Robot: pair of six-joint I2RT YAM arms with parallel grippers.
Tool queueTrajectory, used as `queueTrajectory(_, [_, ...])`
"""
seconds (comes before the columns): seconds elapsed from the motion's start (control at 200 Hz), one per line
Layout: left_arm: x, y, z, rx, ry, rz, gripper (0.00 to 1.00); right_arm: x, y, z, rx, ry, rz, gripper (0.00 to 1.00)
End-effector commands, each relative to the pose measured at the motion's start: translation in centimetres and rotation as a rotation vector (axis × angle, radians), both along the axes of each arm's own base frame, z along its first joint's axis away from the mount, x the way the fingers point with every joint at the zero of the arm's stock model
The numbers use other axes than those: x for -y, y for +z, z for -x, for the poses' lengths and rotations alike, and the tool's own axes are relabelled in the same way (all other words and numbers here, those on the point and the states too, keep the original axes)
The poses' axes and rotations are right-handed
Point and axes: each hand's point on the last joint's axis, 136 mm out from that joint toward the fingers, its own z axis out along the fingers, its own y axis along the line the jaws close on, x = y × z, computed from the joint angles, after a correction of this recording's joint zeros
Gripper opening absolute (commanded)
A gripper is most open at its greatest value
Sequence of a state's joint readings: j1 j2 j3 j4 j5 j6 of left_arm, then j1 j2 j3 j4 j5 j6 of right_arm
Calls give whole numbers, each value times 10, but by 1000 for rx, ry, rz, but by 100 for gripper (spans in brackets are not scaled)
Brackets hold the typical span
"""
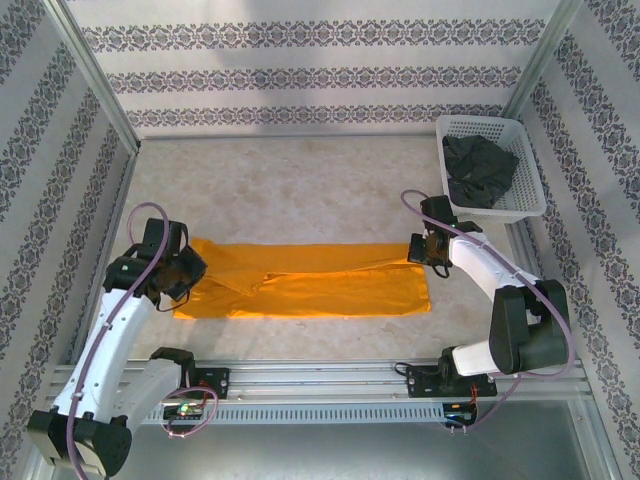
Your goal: Fold and stack the t-shirts
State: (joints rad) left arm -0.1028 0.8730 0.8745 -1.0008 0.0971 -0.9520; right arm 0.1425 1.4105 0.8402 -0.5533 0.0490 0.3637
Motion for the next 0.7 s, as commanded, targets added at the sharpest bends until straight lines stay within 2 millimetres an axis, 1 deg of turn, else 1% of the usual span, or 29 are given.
queueTrajectory(0.0, [-3,-11,15,-51,33,5,0,4,-2,9,-38,-25,35,1])
queueTrajectory(0.085, [-4,-16,18,-67,36,1,0,5,-2,13,-67,-44,44,9])
queueTrajectory(0.295, [-6,-24,27,-84,52,-3,0,11,6,25,-52,-90,64,15])
queueTrajectory(0.32, [-7,-24,28,-85,56,-6,0,10,6,25,-51,-90,58,19])
queueTrajectory(0.385, [-8,-27,32,-93,66,-8,0,9,4,28,-63,-87,50,36])
queueTrajectory(0.455, [-9,-32,38,-106,78,-7,0,10,4,31,-75,-101,50,44])
queueTrajectory(0.515, [-7,-38,42,-117,83,8,0,9,8,30,-60,-114,36,45])
queueTrajectory(0.605, [-3,-48,46,-132,90,41,0,0,15,24,-21,-120,-17,46])
queueTrajectory(0.694, [0,-53,47,-142,99,59,0,-11,16,18,-15,-125,-63,42])
